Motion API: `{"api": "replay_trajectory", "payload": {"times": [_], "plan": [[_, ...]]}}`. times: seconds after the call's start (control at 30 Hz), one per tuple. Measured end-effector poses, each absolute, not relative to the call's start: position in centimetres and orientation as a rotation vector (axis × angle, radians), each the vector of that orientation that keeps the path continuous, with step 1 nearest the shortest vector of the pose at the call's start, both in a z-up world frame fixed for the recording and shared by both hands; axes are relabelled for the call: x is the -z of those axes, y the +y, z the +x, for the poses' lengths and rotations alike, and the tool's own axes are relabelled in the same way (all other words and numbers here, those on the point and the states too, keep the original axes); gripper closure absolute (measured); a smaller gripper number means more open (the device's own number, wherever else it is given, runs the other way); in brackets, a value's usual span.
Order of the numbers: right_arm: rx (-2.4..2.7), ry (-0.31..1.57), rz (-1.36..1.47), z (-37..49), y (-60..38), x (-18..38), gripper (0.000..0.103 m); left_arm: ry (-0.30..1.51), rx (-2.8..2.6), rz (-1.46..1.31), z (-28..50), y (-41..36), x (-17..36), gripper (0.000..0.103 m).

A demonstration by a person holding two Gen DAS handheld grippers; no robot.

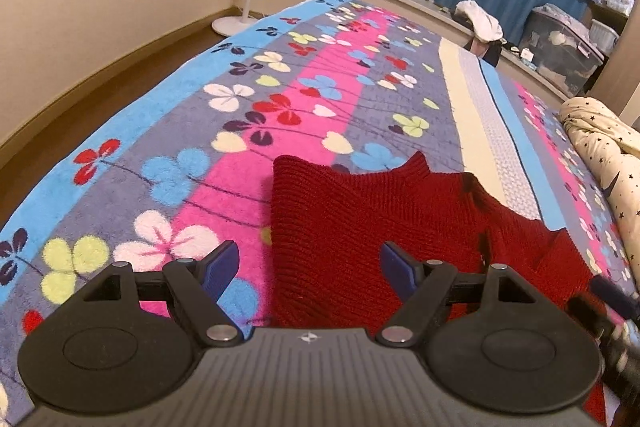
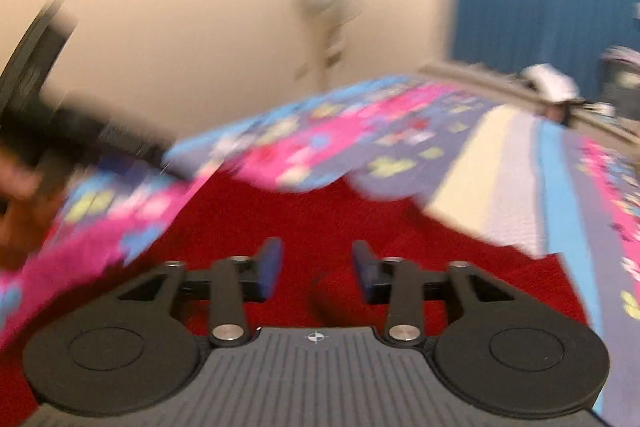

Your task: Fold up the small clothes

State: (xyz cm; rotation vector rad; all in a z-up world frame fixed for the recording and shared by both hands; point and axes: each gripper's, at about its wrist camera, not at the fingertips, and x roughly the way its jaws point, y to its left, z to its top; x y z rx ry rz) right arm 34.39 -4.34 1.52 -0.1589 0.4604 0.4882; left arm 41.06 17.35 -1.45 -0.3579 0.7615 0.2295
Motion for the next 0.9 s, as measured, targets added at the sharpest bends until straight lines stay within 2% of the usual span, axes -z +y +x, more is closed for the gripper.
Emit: {"api": "replay_trajectory", "payload": {"times": [0.07, 0.2, 0.27, 0.3, 0.33, 0.47, 0.5, 0.6, 0.7, 0.9], "plan": [[-0.406, 0.509, -0.1, 35.6, -5.6, -1.1, 0.051, 0.764, -0.23, -0.357, 41.1, 17.3, 1.6, 0.021], [-0.318, 0.732, 0.01, 38.5, -7.2, 1.9, 0.051, 0.765, -0.231, -0.353, 41.2, 17.3, 1.6, 0.021], [-0.353, 0.772, 0.075, 39.2, -7.6, 3.1, 0.07, 0.764, -0.231, -0.351, 41.2, 17.3, 1.6, 0.021], [-0.362, 0.76, 0.071, 39.2, -7.4, 3.1, 0.085, 0.763, -0.233, -0.351, 41.2, 17.3, 1.6, 0.021], [-0.363, 0.709, 0.05, 38.8, -7.1, 2.7, 0.086, 0.762, -0.235, -0.354, 41.2, 17.4, 1.6, 0.021], [-0.511, 0.332, -0.211, 33.6, -3.7, -0.1, 0.086, 0.754, -0.235, -0.367, 41.3, 17.8, 1.5, 0.021], [-0.584, 0.302, -0.264, 32.7, -2.9, -0.2, 0.085, 0.755, -0.234, -0.368, 41.3, 17.8, 1.5, 0.021], [-0.743, 0.498, -0.37, 32.3, -0.7, 1.7, 0.065, 0.77, -0.225, -0.386, 41.3, 17.9, 1.6, 0.021], [-0.702, 0.619, -0.467, 32.5, 0.2, 4.1, 0.065, 0.783, -0.209, -0.424, 41.3, 18.1, 1.8, 0.021], [-0.684, 0.68, -0.222, 34.5, -2.5, 1.5, 0.062, 0.838, -0.151, -0.546, 41.6, 18.6, 2.7, 0.022]]}}
